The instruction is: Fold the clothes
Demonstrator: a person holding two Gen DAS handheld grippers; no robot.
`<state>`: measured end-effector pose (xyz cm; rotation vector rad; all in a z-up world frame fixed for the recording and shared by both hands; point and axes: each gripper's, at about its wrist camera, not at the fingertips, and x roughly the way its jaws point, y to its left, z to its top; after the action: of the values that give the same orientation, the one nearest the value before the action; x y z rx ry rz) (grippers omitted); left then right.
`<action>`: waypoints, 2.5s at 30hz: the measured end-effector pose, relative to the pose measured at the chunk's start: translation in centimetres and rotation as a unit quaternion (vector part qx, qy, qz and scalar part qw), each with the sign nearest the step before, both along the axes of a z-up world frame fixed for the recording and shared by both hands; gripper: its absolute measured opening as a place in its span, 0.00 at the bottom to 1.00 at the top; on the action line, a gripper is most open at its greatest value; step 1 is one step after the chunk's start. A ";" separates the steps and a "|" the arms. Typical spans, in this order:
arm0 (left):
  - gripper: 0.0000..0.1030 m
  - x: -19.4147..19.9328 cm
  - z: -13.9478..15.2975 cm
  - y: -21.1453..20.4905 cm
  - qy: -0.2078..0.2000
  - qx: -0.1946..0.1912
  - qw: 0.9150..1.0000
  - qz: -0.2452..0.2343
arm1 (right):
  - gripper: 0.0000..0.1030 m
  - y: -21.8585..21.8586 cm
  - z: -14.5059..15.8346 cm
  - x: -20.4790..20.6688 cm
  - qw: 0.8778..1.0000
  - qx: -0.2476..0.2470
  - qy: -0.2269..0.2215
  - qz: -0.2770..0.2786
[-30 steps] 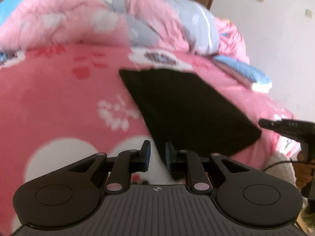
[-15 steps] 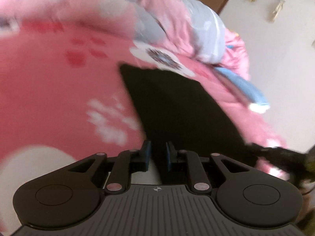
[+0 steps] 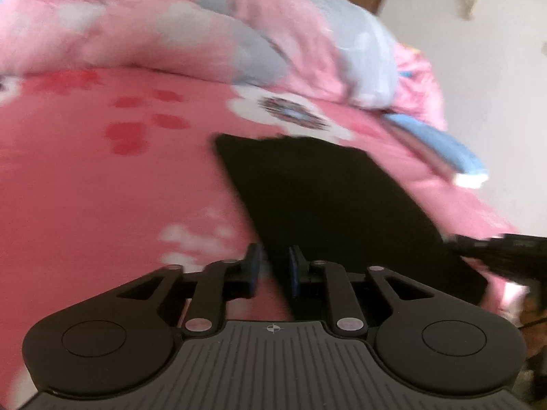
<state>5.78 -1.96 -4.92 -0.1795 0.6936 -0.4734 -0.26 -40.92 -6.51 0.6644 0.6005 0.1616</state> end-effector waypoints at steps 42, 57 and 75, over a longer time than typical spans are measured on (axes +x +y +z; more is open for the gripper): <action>0.41 10.6 0.3 -3.6 0.024 0.044 0.998 0.027 | 0.21 0.2 -0.3 19.0 0.983 0.062 0.069 0.161; 0.41 14.5 -0.5 -1.6 0.031 -0.011 0.996 0.082 | 0.17 -2.3 -2.0 22.5 0.986 0.124 0.074 0.086; 0.41 1.5 1.6 -4.0 0.051 0.008 0.998 -0.031 | 0.26 -2.4 -1.8 9.6 0.956 0.240 0.113 0.125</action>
<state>7.26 -5.96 -3.27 -0.1683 0.8047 -0.5195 9.30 -43.35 -8.34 1.0867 0.8784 0.4838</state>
